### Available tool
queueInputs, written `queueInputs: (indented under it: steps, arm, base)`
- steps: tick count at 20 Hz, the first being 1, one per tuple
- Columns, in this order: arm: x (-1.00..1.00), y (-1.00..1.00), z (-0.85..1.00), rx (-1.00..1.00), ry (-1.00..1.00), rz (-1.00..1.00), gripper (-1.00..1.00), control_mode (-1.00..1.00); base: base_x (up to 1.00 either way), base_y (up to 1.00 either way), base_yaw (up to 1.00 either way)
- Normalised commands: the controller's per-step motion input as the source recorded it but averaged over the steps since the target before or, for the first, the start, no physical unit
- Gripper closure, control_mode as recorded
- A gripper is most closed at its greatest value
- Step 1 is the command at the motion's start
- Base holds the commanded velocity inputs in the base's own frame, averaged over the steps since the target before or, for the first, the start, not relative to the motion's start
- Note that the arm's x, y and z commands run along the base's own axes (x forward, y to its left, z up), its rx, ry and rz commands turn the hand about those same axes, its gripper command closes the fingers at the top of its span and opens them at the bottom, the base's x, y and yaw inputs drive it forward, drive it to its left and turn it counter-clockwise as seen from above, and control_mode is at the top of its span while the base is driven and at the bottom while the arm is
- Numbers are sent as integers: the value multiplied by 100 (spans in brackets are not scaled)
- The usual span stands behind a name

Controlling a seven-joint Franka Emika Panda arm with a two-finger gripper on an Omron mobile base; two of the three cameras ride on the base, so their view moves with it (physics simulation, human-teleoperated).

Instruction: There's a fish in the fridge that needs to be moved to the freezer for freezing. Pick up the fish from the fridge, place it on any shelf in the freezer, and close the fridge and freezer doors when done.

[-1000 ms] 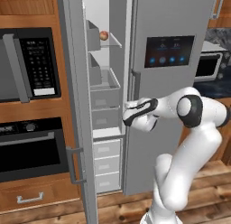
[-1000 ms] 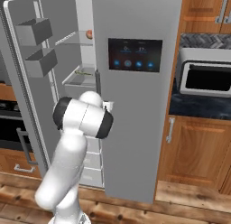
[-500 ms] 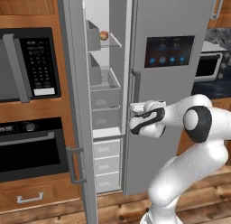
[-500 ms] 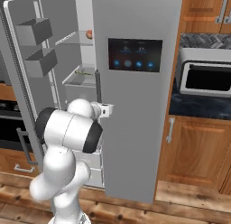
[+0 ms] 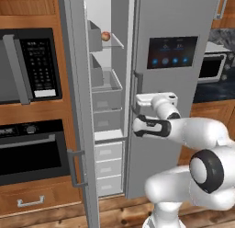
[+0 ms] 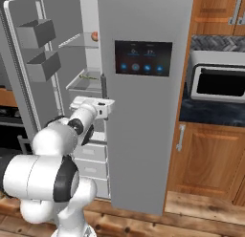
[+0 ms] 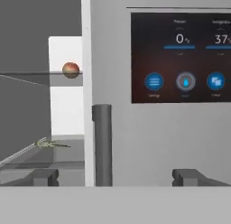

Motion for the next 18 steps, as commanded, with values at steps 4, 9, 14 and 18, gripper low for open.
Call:
queueInputs:
  steps: [4,9,14,18]
  arm:
    - [-61,-19,100,0,-2,-5,-100,-100]
    - [-65,-58,100,0,9,-3,-100,-100]
    - [-80,-34,58,0,41,0,-100,-100]
    - [-100,3,-18,0,38,0,-100,-100]
  base:
    - [0,0,0]
    - [0,0,0]
    - [0,0,0]
    - [0,0,0]
